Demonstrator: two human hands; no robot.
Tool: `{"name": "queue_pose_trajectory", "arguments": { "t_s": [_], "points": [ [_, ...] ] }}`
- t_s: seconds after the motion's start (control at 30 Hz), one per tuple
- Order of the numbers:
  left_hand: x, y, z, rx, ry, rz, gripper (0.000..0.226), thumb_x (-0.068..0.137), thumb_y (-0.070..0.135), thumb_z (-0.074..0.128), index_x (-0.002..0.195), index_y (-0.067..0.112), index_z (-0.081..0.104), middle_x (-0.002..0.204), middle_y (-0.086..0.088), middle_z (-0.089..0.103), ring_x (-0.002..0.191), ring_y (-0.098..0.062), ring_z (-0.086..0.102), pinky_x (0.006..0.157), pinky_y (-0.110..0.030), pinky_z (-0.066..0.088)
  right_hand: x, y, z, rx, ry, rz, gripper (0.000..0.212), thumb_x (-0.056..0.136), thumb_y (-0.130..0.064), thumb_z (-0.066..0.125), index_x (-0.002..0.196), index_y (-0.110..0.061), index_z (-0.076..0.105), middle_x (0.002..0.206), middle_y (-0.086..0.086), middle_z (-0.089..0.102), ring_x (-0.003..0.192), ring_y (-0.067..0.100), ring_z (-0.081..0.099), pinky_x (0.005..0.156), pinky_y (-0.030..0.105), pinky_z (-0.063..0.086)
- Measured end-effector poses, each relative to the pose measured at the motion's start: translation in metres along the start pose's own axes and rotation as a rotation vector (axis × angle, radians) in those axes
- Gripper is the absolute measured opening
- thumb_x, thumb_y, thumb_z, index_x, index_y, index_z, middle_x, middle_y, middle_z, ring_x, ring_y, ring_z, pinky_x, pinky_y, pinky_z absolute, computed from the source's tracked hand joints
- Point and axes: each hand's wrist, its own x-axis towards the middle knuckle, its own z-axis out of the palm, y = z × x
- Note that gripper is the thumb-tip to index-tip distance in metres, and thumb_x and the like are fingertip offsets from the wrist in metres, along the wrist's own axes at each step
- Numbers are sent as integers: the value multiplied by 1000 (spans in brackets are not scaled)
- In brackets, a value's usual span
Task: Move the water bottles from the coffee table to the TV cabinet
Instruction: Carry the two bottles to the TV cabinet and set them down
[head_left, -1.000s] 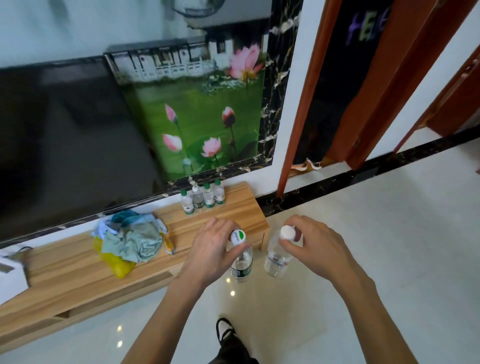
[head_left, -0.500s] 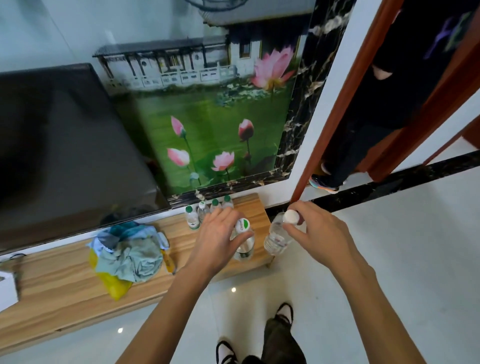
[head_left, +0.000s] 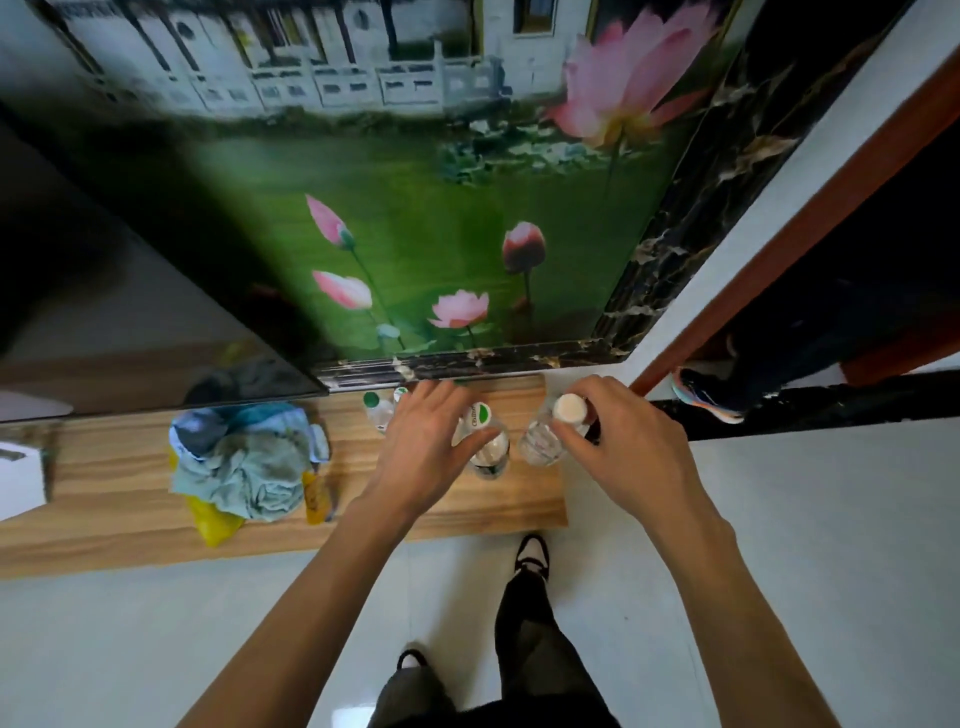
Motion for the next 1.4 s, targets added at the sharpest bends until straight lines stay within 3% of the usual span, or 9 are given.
{"name": "queue_pose_trajectory", "arguments": {
  "t_s": [0.13, 0.27, 0.4, 0.57, 0.77, 1.03, 1.17, 1.4],
  "points": [
    [39, -4, 33, 40, 23, -47, 39, 95, 51, 65, 115, 18, 70, 98, 1, 67, 90, -26, 60, 77, -39, 45, 41, 36, 23, 45, -65, -16, 24, 92, -46, 66, 110, -35, 54, 106, -15, 61, 93, 9, 59, 68, 27, 37],
    [69, -13, 67, 55, 47, -59, 31, 90, 42, 76, 109, 18, 69, 95, 0, 68, 87, -27, 63, 75, -38, 46, 74, 66, 48, 2, -48, -91, 24, 89, -38, 74, 107, -26, 62, 100, -9, 66, 89, 15, 64, 65, 24, 36],
    [91, -40, 106, 55, 31, -94, 31, 88, 40, 79, 107, 18, 71, 96, 0, 70, 89, -27, 64, 77, -38, 45, 108, 94, 80, -28, -113, -118, 27, 91, -40, 72, 110, -25, 60, 102, -7, 66, 89, 16, 64, 64, 26, 39],
    [103, -76, 162, 56, 37, -73, 28, 87, 41, 75, 107, 21, 68, 96, 2, 69, 89, -24, 62, 77, -37, 44, 143, 125, 132, -74, -109, -122, 34, 92, -42, 69, 117, -20, 61, 110, 0, 69, 98, 21, 68, 69, 26, 45],
    [112, -119, 225, 31, 37, -37, 31, 93, 46, 66, 114, 23, 65, 100, 2, 66, 92, -20, 56, 80, -35, 40, 173, 151, 205, 9, -87, -121, 34, 92, -40, 70, 118, -21, 60, 117, -1, 67, 104, 20, 68, 75, 37, 59],
    [123, -146, 286, 40, 29, -4, 32, 92, 46, 69, 111, 21, 67, 100, 3, 65, 92, -21, 54, 79, -33, 34, 198, 187, 280, 18, -88, -153, 33, 91, -38, 73, 117, -21, 60, 113, -2, 70, 99, 18, 70, 71, 24, 48],
    [128, -154, 306, 58, 9, -2, 31, 90, 44, 70, 109, 19, 68, 100, 1, 66, 95, -27, 58, 80, -37, 37, 204, 200, 303, 4, -82, -169, 31, 91, -36, 73, 115, -22, 61, 109, -4, 67, 93, 17, 69, 64, 25, 47],
    [127, -164, 326, 81, -58, -23, 36, 90, 47, 69, 113, 19, 71, 108, 1, 69, 100, -27, 60, 85, -37, 38, 214, 205, 326, -14, -162, -178, 32, 95, -37, 67, 123, -24, 58, 120, -6, 63, 98, 17, 68, 70, 39, 58]
  ]
}}
